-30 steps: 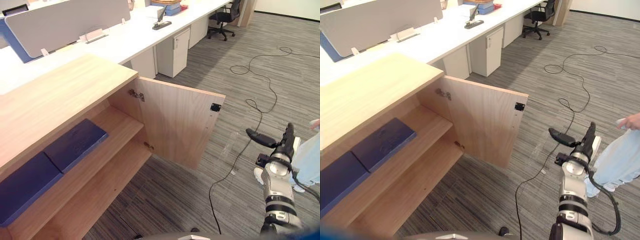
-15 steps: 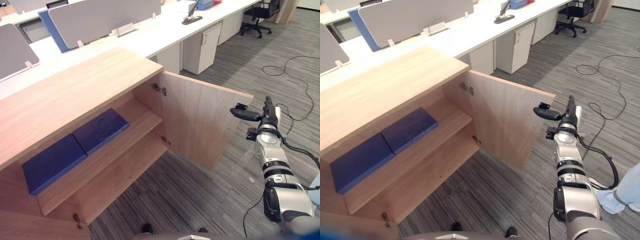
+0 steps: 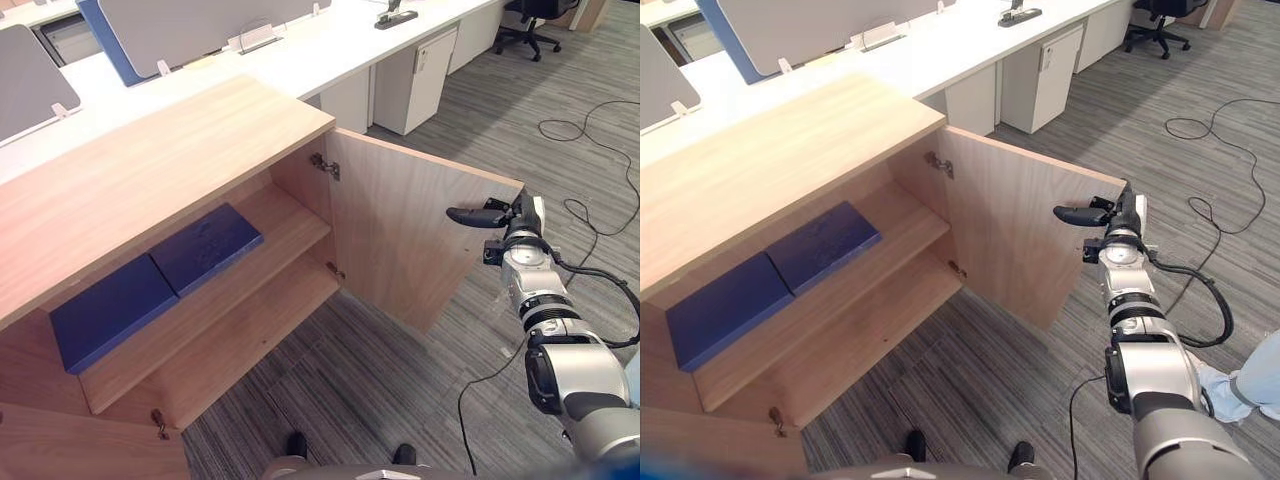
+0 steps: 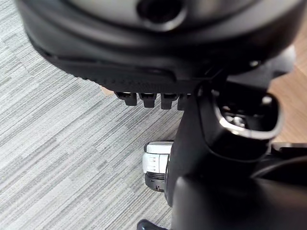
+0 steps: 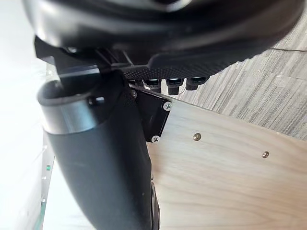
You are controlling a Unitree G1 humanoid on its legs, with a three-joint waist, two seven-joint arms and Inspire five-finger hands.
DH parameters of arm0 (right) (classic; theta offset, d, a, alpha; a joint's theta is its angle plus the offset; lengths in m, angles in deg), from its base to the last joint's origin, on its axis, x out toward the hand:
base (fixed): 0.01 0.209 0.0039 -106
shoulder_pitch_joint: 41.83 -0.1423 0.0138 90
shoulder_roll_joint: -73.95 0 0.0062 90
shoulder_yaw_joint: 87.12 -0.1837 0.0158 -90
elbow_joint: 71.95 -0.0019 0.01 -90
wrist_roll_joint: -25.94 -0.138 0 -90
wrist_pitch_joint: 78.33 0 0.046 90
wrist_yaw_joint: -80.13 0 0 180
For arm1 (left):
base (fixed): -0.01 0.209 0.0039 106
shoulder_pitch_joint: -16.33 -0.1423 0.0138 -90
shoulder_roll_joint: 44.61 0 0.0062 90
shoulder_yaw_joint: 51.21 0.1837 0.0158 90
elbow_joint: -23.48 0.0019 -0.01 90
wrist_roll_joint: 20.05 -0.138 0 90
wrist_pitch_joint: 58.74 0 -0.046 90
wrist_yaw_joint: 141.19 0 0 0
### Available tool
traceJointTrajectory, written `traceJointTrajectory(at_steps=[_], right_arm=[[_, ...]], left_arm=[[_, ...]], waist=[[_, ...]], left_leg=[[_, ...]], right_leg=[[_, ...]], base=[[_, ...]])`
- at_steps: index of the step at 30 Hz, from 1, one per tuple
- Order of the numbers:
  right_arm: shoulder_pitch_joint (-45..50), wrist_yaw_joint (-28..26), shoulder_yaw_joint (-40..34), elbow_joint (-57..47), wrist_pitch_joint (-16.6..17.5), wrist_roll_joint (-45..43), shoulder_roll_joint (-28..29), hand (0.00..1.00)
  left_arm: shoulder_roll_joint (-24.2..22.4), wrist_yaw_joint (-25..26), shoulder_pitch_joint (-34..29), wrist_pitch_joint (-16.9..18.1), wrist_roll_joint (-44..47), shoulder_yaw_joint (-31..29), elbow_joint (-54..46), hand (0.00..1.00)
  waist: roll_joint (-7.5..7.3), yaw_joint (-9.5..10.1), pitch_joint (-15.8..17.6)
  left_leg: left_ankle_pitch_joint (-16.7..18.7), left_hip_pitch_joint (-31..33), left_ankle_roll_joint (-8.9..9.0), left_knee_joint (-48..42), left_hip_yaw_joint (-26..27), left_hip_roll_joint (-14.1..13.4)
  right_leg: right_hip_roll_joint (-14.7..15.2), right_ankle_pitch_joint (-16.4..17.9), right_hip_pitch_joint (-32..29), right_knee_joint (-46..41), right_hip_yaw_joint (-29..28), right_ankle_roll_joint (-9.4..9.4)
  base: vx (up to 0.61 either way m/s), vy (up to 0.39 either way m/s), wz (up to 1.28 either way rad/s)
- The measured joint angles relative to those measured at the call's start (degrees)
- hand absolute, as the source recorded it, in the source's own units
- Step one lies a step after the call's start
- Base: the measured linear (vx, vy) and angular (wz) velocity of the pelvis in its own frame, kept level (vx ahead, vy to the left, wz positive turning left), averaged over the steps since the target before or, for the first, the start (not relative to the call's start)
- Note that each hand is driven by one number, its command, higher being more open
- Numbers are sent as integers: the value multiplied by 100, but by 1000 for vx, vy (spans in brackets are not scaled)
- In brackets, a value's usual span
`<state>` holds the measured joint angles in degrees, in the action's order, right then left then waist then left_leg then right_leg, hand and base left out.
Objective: Walk over to the cabinet, pick up the folder, carry it to the office cabinet, place the folder inside the office cabinet, then close the office cabinet door
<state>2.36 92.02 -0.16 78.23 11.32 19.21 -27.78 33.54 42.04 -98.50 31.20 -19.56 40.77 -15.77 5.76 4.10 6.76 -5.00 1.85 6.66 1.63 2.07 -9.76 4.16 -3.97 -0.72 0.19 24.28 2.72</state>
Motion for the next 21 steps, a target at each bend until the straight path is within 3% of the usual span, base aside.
traceJointTrajectory(at_steps=[4,6,8,9,10,11,13,17,18,21], right_arm=[[-53,30,447,53,-5,19,-153,100],[38,30,1496,-203,-60,155,-513,100],[439,-357,3716,-1212,-77,224,-1602,100],[484,-616,4356,-1493,-79,233,-1917,100],[713,-1581,5674,-2538,-78,404,-2572,100],[814,-2002,5939,-2830,-81,447,-2641,100],[1063,-2734,6413,-3395,-79,450,-2568,100],[1420,-4315,7251,-4373,-39,384,-1407,100],[1559,-4540,7380,-4462,71,274,-1021,100],[1489,-4718,7441,-4413,264,230,-572,100]], left_arm=[[1,20,41,1,12,0,0,100],[7,20,43,12,12,-10,1,100],[15,-74,37,17,-5,-5,6,100],[50,-131,40,17,-9,1,6,100],[149,-355,59,18,-60,13,6,100],[190,-415,63,18,-118,23,6,100],[277,-491,76,6,-184,120,10,100],[253,-515,186,-117,-403,188,30,100],[237,-512,237,-139,-448,182,30,100],[234,-512,316,-141,-486,149,28,100]], waist=[[37,-5,69],[45,-79,135],[47,-165,134],[48,-163,133],[58,-162,121],[59,-161,94],[77,-156,19],[226,-79,-102],[256,20,-122],[237,198,-120]], left_leg=[[-32,47,14,-21,-104,-10],[-37,72,23,-33,-94,-34],[46,126,96,-152,-7,-152],[87,135,119,-218,32,-209],[181,139,201,-416,85,-392],[202,139,229,-466,81,-450],[214,132,247,-503,67,-601],[176,148,201,-471,57,-820],[132,187,192,-473,57,-821],[126,262,189,-527,59,-825]], right_leg=[[-15,1,2,0,76,1],[-39,20,0,4,61,26],[-165,50,3,65,-37,-7],[-221,61,6,84,-83,-25],[-413,92,84,162,-141,-72],[-474,113,113,180,-142,-103],[-611,180,149,202,-134,-205],[-868,334,158,209,1,-438],[-878,365,163,176,93,-525],[-881,441,137,52,202,-620]], base=[[-40,5,9],[-53,1,-5],[-28,-35,-22],[15,-117,-39],[29,-131,-27],[41,-132,-20],[56,-117,-2],[85,-137,14],[106,-94,37],[85,-26,29]])
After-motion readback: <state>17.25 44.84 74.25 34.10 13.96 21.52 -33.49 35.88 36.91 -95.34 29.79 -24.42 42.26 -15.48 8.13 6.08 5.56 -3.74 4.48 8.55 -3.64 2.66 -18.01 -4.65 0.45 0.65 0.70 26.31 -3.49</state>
